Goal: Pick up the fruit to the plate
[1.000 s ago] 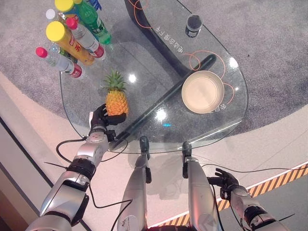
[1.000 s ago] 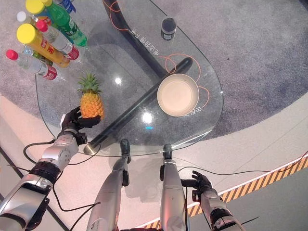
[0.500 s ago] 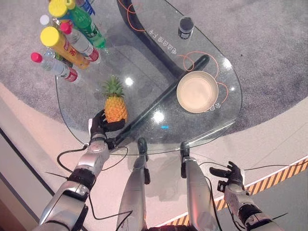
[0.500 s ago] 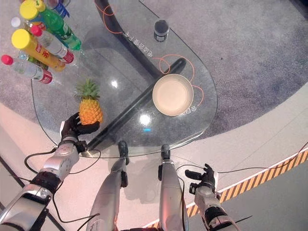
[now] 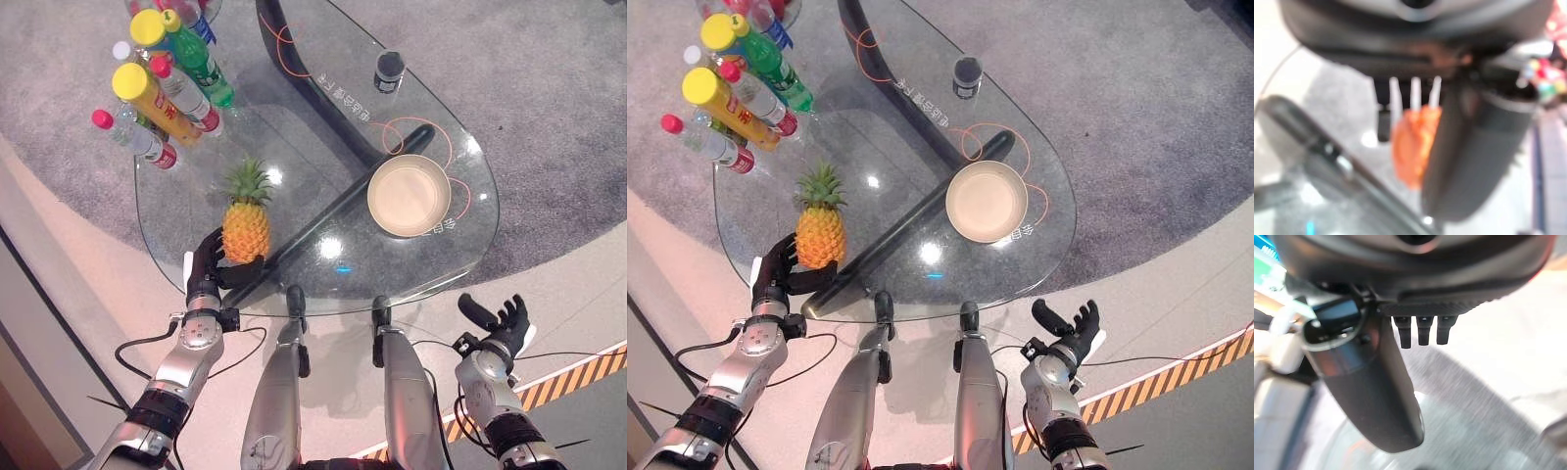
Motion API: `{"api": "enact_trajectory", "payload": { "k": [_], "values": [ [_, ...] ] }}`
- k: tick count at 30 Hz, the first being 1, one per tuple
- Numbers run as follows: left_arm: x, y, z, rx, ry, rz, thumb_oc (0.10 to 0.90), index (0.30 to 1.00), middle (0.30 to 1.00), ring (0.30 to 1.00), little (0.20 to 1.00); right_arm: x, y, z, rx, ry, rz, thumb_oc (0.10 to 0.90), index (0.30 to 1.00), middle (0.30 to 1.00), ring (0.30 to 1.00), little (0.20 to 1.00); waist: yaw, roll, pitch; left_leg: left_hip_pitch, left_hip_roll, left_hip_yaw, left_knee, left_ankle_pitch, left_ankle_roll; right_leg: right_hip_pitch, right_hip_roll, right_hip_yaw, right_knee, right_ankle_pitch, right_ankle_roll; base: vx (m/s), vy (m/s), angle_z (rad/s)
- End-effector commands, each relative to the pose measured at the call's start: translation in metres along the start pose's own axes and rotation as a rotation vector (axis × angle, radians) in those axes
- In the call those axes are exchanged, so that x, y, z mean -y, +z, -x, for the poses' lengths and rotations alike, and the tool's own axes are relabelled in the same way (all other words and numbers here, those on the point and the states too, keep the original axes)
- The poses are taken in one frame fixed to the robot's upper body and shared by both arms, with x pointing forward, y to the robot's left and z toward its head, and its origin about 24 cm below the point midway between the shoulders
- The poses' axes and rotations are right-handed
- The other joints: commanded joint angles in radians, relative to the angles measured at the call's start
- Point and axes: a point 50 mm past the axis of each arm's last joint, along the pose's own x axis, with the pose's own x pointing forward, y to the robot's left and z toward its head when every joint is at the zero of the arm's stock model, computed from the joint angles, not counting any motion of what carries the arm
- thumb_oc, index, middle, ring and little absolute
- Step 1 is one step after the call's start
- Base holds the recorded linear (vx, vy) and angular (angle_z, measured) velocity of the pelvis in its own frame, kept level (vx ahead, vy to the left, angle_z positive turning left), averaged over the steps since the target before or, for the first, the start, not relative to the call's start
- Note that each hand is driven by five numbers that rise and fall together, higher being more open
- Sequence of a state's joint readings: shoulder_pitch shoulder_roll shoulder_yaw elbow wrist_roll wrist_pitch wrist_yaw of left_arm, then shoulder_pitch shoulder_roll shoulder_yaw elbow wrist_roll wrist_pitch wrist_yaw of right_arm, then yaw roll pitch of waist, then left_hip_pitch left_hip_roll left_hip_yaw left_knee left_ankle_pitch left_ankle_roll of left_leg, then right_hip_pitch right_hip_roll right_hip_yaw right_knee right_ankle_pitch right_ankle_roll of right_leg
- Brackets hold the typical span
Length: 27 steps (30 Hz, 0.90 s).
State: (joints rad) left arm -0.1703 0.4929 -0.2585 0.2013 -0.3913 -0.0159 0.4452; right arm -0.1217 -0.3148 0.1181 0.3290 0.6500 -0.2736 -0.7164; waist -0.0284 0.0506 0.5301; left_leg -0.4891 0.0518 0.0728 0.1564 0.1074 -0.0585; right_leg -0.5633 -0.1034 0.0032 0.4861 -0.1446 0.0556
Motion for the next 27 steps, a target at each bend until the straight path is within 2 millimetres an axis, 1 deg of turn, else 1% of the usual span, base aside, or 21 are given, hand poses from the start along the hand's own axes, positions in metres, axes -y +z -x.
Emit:
{"api": "enact_trajectory", "payload": {
  "k": [1, 2, 3, 4, 6, 7, 8, 9, 12, 14, 15, 18, 20, 21, 23, 25, 27],
  "values": [
    [-0.016, 0.057, 0.0, 0.33, 0.042, 0.023, 0.1, 0.3, 0.3, 0.3, 0.2, -0.014, 0.05, 0.012, 0.283, 0.182, -0.101, 0.8, 0.9, 0.9, 0.9, 0.9, -0.006, -0.046, -0.01, 0.005, -0.066, -0.029, 0.21, -0.118, 0.043, 0.137, -0.006, -0.119, -0.222, 0.18, -0.028, 0.0, 0.0, 0.0],
    [-0.017, 0.057, 0.002, 0.337, 0.038, 0.023, 0.1, 0.3, 0.3, 0.3, 0.2, -0.017, 0.054, 0.015, 0.309, 0.214, -0.115, 0.8, 0.9, 0.9, 0.9, 0.9, -0.006, -0.047, -0.01, 0.006, -0.067, -0.03, 0.209, -0.118, 0.043, 0.138, -0.005, -0.119, -0.222, 0.179, -0.028, 0.0, 0.0, 0.0],
    [-0.018, 0.057, 0.006, 0.348, 0.027, 0.027, 0.1, 0.3, 0.3, 0.3, 0.2, -0.023, 0.064, 0.023, 0.36, 0.285, -0.136, 0.8, 0.9, 0.9, 0.9, 0.9, -0.005, -0.047, -0.01, 0.016, -0.065, -0.03, 0.211, -0.126, 0.043, 0.147, -0.002, -0.119, -0.219, 0.169, -0.027, 0.0, 0.0, 0.0],
    [-0.018, 0.058, 0.006, 0.353, 0.026, 0.028, 0.1, 0.3, 0.3, 0.3, 0.2, -0.024, 0.066, 0.024, 0.368, 0.295, -0.141, 0.8, 0.9, 0.9, 0.9, 0.9, -0.006, -0.048, -0.01, 0.012, -0.066, -0.03, 0.207, -0.119, 0.043, 0.143, -0.003, -0.119, -0.222, 0.174, -0.028, 0.0, 0.0, 0.0],
    [-0.018, 0.061, 0.01, 0.38, 0.013, 0.024, 0.1, 0.3, 0.3, 0.3, 0.2, -0.031, 0.079, 0.034, 0.429, 0.394, -0.179, 0.8, 0.9, 0.9, 0.9, 0.9, -0.007, -0.05, -0.01, 0.012, -0.066, -0.027, 0.206, -0.119, 0.044, 0.143, -0.002, -0.119, -0.222, 0.172, -0.028, 0.0, 0.0, 0.0],
    [-0.017, 0.061, 0.013, 0.394, 0.005, 0.012, 0.1, 0.3, 0.3, 0.3, 0.2, -0.035, 0.086, 0.041, 0.472, 0.455, -0.182, 0.8, 0.9, 0.9, 0.9, 0.9, -0.007, -0.051, -0.01, 0.017, -0.063, -0.025, 0.213, -0.128, 0.043, 0.148, 0.001, -0.117, -0.216, 0.163, -0.027, 0.0, 0.0, 0.0],
    [-0.017, 0.062, 0.013, 0.4, 0.005, 0.012, 0.1, 0.3, 0.3, 0.3, 0.2, -0.036, 0.088, 0.042, 0.481, 0.466, -0.184, 0.8, 0.9, 0.9, 0.9, 0.9, -0.007, -0.052, -0.01, 0.013, -0.063, -0.024, 0.21, -0.122, 0.044, 0.143, 0.0, -0.117, -0.219, 0.169, -0.027, 0.0, 0.0, 0.0],
    [-0.016, 0.067, 0.015, 0.428, -0.015, 0.009, 0.1, 0.3, 0.3, 0.3, 0.2, -0.045, 0.102, 0.052, 0.544, 0.594, -0.207, 0.8, 0.9, 0.9, 0.9, 0.9, -0.006, -0.054, -0.01, 0.01, -0.061, -0.022, 0.216, -0.124, 0.044, 0.139, 0.002, -0.114, -0.211, 0.166, -0.026, 0.0, 0.0, 0.0],
    [-0.013, 0.076, 0.018, 0.471, -0.065, 0.009, 0.1, 0.3, 0.3, 0.3, 0.2, -0.058, 0.118, 0.065, 0.588, 0.794, -0.24, 0.8, 0.9, 0.9, 0.9, 0.9, -0.002, -0.056, -0.01, 0.003, -0.06, -0.021, 0.227, -0.127, 0.043, 0.134, 0.002, -0.114, -0.206, 0.163, -0.025, 0.0, 0.0, 0.0],
    [-0.009, 0.084, 0.019, 0.512, -0.118, 0.0, 0.1, 0.3, 0.3, 0.3, 0.2, -0.07, 0.125, 0.075, 0.583, 0.964, -0.282, 0.8, 0.9, 0.9, 0.9, 0.9, 0.003, -0.058, -0.01, -0.005, -0.061, -0.021, 0.236, -0.131, 0.042, 0.128, 0.001, -0.114, -0.201, 0.164, -0.024, -0.01, -0.041, 0.04],
    [-0.005, 0.087, 0.02, 0.524, -0.149, 0.001, 0.1, 0.3, 0.3, 0.3, 0.2, -0.077, 0.127, 0.081, 0.561, 1.049, -0.307, 0.8, 0.9, 0.9, 0.9, 0.9, 0.007, -0.06, -0.01, -0.008, -0.061, -0.021, 0.241, -0.134, 0.041, 0.128, 0.001, -0.115, -0.2, 0.164, -0.023, -0.01, -0.045, 0.06],
    [0.0, 0.09, 0.02, 0.536, -0.186, 0.002, 0.1, 0.3, 0.3, 0.3, 0.2, -0.085, 0.128, 0.087, 0.549, 1.127, -0.34, 0.8, 0.9, 0.9, 0.9, 0.9, 0.008, -0.062, -0.01, -0.009, -0.06, -0.02, 0.244, -0.133, 0.04, 0.127, 0.0, -0.116, -0.199, 0.165, -0.023, 0.0, -0.022, 0.06],
    [0.009, 0.097, 0.022, 0.56, -0.25, 0.005, 0.1, 0.3, 0.3, 0.3, 0.2, -0.098, 0.128, 0.095, 0.502, 1.216, -0.387, 0.8, 0.9, 0.9, 0.9, 0.9, 0.013, -0.062, -0.01, -0.012, -0.061, -0.021, 0.253, -0.135, 0.039, 0.125, -0.001, -0.118, -0.194, 0.165, -0.022, 0.0, -0.016, 0.01],
    [0.018, 0.101, 0.023, 0.58, -0.287, 0.012, 0.1, 0.3, 0.3, 0.3, 0.2, -0.108, 0.125, 0.1, 0.467, 1.256, -0.401, 0.8, 0.9, 0.9, 0.9, 0.9, 0.017, -0.061, -0.01, -0.015, -0.061, -0.021, 0.256, -0.133, 0.039, 0.126, -0.002, -0.12, -0.194, 0.167, -0.023, 0.0, -0.023, 0.04],
    [0.024, 0.105, 0.025, 0.602, -0.318, 0.011, 0.1, 0.3, 0.3, 0.3, 0.2, -0.115, 0.121, 0.103, 0.434, 1.264, -0.384, 0.8, 0.9, 0.9, 0.9, 0.9, 0.021, -0.06, -0.01, -0.018, -0.063, -0.023, 0.26, -0.133, 0.037, 0.125, -0.003, -0.12, -0.192, 0.166, -0.023, 0.0, -0.011, 0.05],
    [0.031, 0.112, 0.028, 0.628, -0.357, 0.012, 0.1, 0.3, 0.3, 0.3, 0.2, -0.123, 0.115, 0.102, 0.379, 1.253, -0.367, 0.8, 0.9, 0.9, 0.9, 0.9, 0.025, -0.058, -0.01, -0.018, -0.063, -0.023, 0.261, -0.13, 0.036, 0.127, -0.008, -0.125, -0.196, 0.17, -0.023, 0.0, -0.006, 0.06],
    [0.034, 0.116, 0.031, 0.649, -0.379, 0.007, 0.1, 0.3, 0.3, 0.3, 0.2, -0.127, 0.11, 0.102, 0.341, 1.254, -0.373, 0.8, 0.9, 0.9, 0.9, 0.9, 0.028, -0.055, -0.01, -0.016, -0.063, -0.025, 0.263, -0.127, 0.034, 0.13, -0.008, -0.125, -0.195, 0.169, -0.023, 0.01, -0.001, 0.02]
  ]
}}
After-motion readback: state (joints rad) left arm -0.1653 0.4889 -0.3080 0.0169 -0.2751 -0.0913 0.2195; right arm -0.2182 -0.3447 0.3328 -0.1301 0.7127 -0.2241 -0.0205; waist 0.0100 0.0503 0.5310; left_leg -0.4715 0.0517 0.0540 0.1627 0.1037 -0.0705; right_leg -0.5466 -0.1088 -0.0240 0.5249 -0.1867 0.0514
